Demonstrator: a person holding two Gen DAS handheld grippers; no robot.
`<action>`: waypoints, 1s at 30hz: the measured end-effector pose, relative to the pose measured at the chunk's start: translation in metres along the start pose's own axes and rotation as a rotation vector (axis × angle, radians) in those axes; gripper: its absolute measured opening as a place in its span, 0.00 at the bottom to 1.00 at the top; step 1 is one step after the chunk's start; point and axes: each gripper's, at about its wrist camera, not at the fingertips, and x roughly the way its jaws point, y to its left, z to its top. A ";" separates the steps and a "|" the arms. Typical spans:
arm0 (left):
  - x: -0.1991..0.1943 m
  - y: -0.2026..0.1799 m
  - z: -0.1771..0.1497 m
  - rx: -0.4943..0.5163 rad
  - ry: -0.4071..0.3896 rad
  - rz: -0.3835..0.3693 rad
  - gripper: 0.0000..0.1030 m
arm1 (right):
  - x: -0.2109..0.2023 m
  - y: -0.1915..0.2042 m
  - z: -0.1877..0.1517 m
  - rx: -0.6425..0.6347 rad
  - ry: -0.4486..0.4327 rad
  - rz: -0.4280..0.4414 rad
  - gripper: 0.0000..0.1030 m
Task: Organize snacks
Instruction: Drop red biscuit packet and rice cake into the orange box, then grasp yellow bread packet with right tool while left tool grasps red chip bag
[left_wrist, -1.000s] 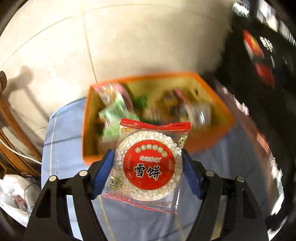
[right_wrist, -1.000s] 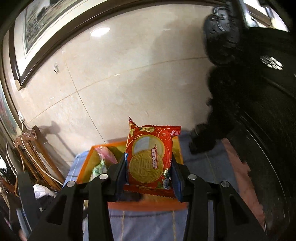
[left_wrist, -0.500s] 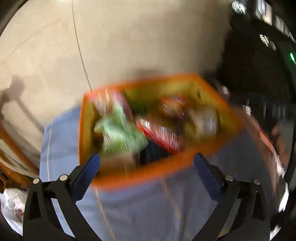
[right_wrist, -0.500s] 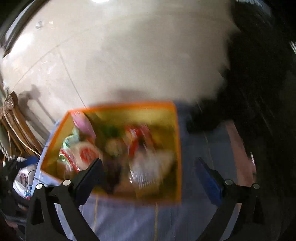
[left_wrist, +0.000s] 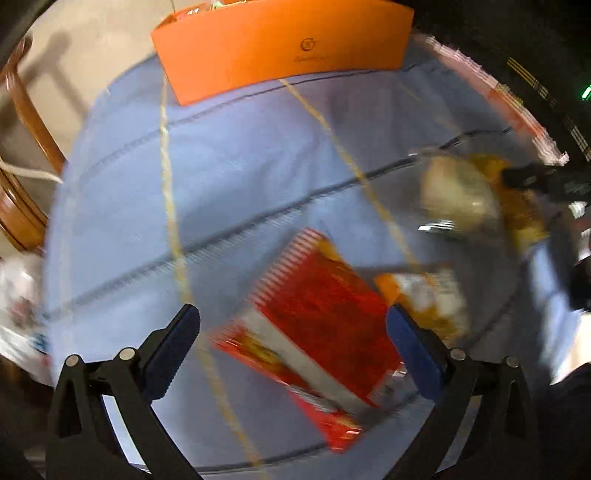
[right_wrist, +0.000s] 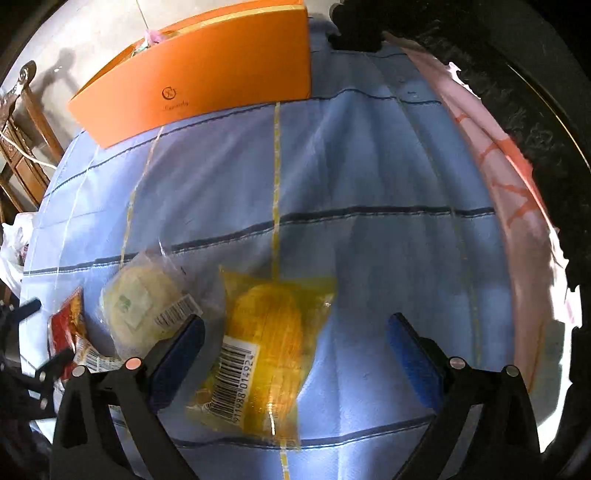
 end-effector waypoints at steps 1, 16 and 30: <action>0.001 0.003 -0.002 -0.027 -0.011 -0.014 0.96 | 0.002 0.001 -0.002 0.003 -0.004 0.003 0.96; 0.010 -0.004 -0.019 -0.133 -0.008 0.073 0.62 | 0.020 0.003 -0.020 0.015 -0.045 -0.054 0.43; -0.106 0.011 0.068 -0.108 -0.266 0.065 0.57 | -0.097 -0.002 0.057 0.115 -0.273 0.177 0.39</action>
